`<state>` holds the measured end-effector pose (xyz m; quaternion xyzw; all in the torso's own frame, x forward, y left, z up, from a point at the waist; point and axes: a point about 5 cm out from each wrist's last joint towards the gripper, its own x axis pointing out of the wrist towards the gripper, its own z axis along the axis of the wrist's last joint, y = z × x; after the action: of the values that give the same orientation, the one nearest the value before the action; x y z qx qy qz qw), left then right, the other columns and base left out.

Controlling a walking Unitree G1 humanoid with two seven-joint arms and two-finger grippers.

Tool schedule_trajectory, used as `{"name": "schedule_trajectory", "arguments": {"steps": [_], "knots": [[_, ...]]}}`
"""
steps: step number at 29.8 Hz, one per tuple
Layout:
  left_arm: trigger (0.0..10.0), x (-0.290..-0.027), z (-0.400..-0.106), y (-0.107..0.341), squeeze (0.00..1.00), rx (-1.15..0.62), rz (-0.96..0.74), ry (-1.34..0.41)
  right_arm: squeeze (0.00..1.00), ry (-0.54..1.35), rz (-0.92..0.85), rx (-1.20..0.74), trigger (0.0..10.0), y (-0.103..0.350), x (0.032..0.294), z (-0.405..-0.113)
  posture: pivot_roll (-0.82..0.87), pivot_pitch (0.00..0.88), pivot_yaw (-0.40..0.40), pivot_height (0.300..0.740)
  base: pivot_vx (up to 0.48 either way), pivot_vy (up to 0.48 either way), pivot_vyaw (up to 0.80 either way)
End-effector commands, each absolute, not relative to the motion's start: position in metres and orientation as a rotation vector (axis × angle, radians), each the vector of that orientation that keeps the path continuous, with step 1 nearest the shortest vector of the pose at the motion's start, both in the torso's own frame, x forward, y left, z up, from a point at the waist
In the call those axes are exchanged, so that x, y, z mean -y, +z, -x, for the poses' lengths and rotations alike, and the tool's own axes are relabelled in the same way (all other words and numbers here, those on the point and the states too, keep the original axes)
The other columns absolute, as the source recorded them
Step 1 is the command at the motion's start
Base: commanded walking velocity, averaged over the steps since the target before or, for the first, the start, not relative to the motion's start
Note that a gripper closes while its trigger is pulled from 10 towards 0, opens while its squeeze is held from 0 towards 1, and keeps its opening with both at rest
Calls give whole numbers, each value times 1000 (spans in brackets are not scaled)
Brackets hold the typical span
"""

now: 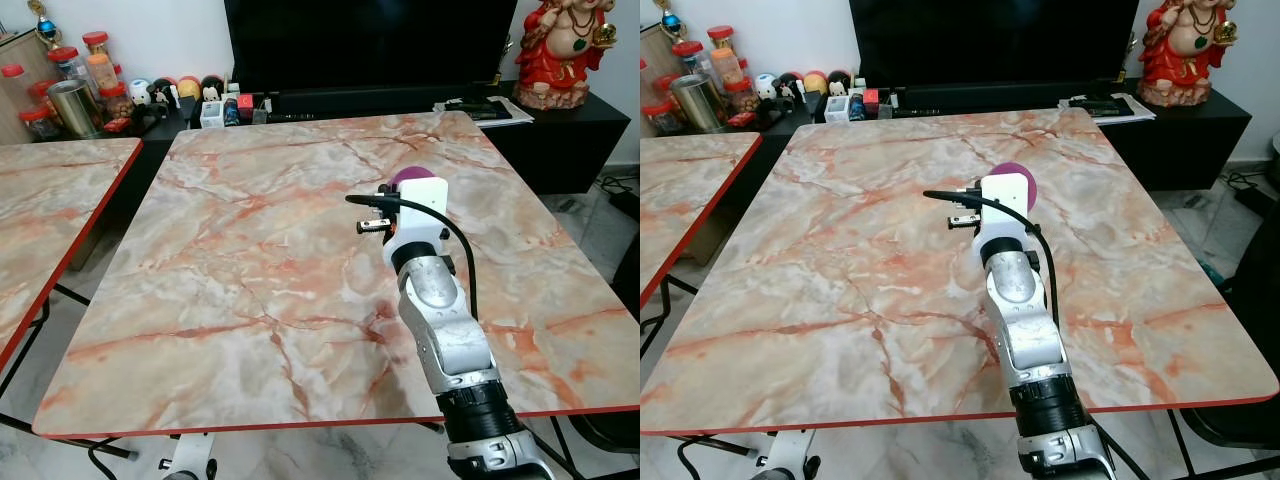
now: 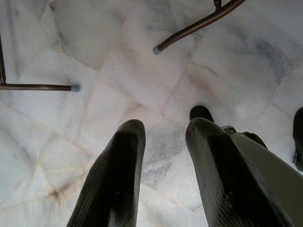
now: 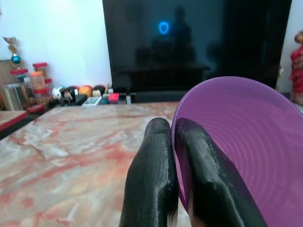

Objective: Setting the table

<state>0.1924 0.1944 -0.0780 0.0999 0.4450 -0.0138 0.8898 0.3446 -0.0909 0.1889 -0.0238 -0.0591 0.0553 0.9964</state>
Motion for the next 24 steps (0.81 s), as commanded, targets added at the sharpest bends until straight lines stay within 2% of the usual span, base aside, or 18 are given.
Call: {"name": "schedule_trajectory", "arguments": {"steps": [1, 24], "knots": [[10000, -200, -188, -79, 0, -941, -211, -2, 0, 133, 34, 148, 10000, 197, 85, -347, -59, 4, 34, 736, 0, 368, 0], [10000, -205, -185, -80, 0, -955, -227, 4, 0, 151, 56, 175, 10000, 199, 81, -347, -59, 0, 41, 736, 0, 362, 0]]}}
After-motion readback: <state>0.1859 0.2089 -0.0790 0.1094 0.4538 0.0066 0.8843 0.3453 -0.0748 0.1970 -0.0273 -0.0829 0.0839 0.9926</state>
